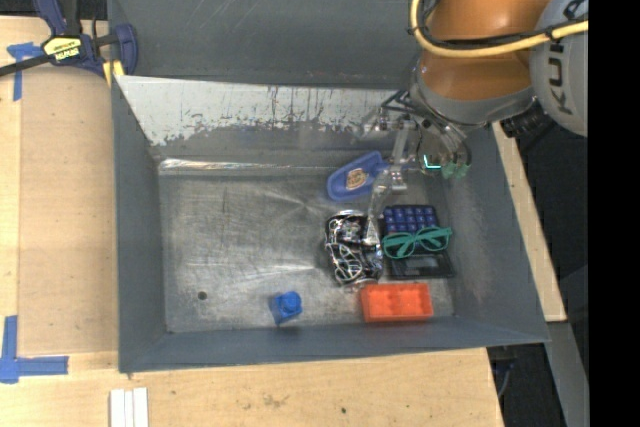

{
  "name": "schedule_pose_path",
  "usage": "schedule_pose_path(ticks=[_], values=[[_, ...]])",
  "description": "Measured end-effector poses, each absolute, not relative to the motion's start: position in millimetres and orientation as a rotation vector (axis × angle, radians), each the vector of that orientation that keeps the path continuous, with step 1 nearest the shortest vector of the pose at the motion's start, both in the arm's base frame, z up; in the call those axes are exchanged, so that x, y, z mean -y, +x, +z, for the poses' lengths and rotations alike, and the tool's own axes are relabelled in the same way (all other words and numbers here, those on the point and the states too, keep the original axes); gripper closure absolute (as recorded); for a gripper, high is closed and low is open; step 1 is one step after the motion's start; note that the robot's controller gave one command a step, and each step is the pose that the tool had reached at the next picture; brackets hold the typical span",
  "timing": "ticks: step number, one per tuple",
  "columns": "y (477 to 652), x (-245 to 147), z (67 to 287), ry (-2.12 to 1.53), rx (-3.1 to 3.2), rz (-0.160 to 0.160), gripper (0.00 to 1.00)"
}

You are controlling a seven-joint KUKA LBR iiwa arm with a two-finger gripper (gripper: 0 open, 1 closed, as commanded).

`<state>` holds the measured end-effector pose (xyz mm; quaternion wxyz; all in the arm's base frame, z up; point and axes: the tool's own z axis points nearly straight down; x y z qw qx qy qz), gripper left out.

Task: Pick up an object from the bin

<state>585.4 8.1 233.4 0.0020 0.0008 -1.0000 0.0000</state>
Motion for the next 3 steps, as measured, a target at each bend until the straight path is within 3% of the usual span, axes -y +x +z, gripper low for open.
schedule_pose_path(ticks=[1, 2, 3], values=[[586.9, -8, 238, 0.002, 3.146, 0.000, 1.00], [586.9, -8, 238, 0.002, 3.146, 0.000, 1.00], [546.8, -11, 201, 0.043, 3.148, 0.001, 1.00]])
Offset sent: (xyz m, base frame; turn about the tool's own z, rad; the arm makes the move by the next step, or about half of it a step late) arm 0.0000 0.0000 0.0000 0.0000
